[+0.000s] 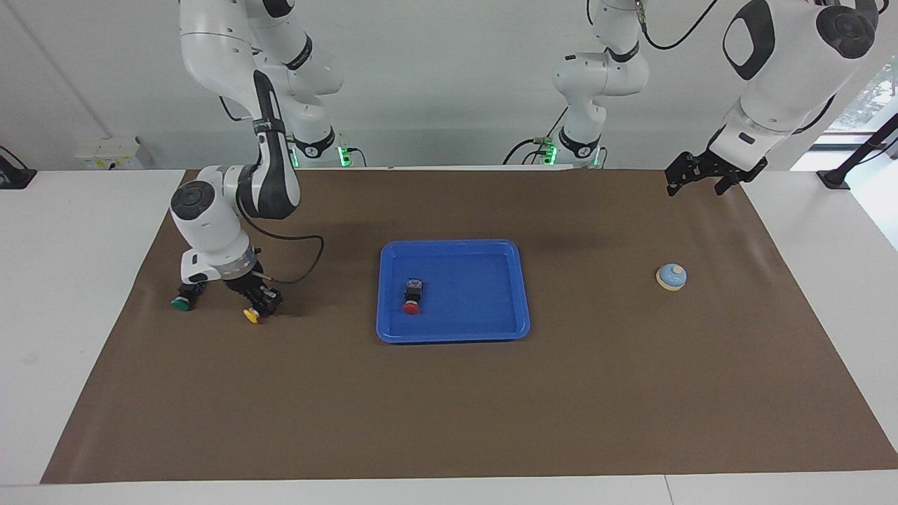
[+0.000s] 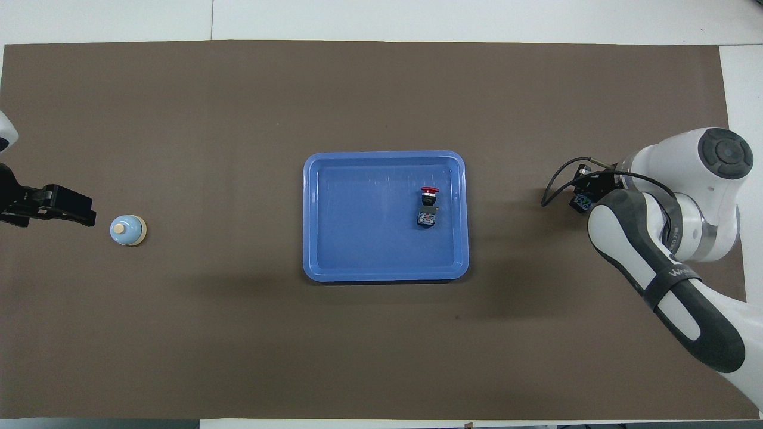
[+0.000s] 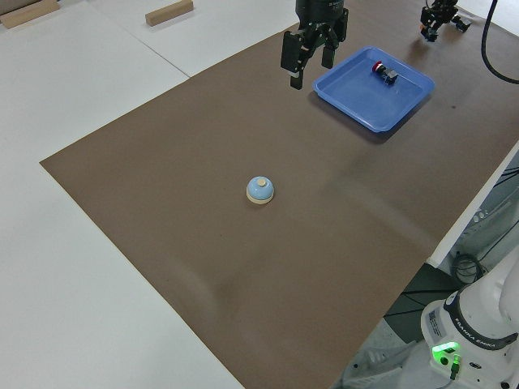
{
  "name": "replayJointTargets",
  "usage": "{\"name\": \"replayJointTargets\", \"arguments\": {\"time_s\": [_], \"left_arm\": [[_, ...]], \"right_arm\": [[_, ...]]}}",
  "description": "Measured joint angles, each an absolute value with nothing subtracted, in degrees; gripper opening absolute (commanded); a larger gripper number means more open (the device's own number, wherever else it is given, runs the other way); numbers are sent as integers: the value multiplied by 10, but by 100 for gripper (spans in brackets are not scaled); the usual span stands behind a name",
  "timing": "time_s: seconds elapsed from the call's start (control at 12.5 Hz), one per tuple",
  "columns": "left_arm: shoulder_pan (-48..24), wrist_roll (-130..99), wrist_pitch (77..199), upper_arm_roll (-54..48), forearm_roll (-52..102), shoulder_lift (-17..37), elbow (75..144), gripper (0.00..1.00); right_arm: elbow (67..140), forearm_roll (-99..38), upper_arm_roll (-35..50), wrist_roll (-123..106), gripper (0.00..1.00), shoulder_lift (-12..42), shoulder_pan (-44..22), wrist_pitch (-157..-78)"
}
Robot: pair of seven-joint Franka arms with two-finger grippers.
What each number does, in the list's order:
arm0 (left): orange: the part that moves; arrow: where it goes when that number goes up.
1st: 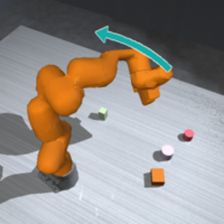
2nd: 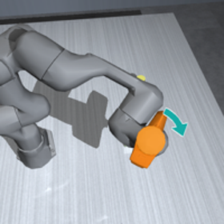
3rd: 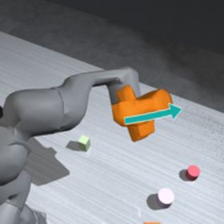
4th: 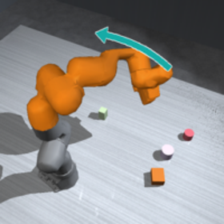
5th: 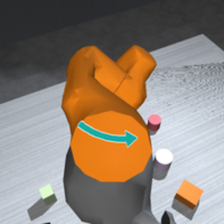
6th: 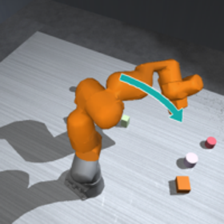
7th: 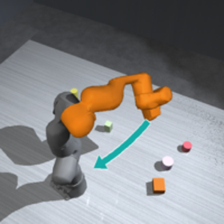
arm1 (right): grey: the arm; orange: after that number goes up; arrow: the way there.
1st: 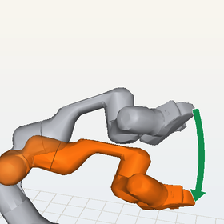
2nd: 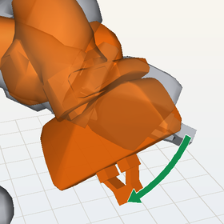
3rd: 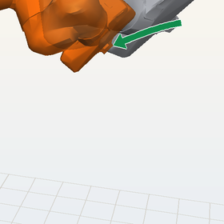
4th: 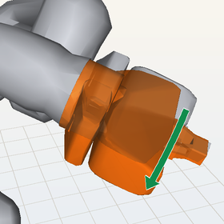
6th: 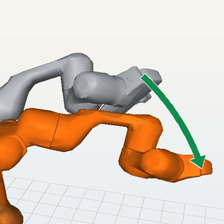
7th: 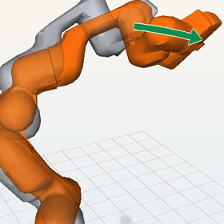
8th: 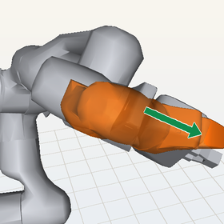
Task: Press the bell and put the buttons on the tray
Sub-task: 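Grasp the yellow-capped button with the right gripper, then place the yellow button in the tray beside the red one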
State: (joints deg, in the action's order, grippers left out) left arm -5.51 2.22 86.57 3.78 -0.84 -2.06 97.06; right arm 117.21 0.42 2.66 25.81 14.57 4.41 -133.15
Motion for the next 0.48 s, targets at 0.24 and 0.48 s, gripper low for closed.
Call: {"name": "replayJointTargets", "arguments": {"time_s": [0.24, 0.48], "left_arm": [[-55, 22, 866, 38, -8, -21, 971, 100], [-55, 22, 866, 38, -8, -21, 971, 100]], "right_arm": [[1063, 4, 29, 258, 0, 145, -18, -1197], [976, -9, 32, 280, 0, 159, -115, -1133]]}}
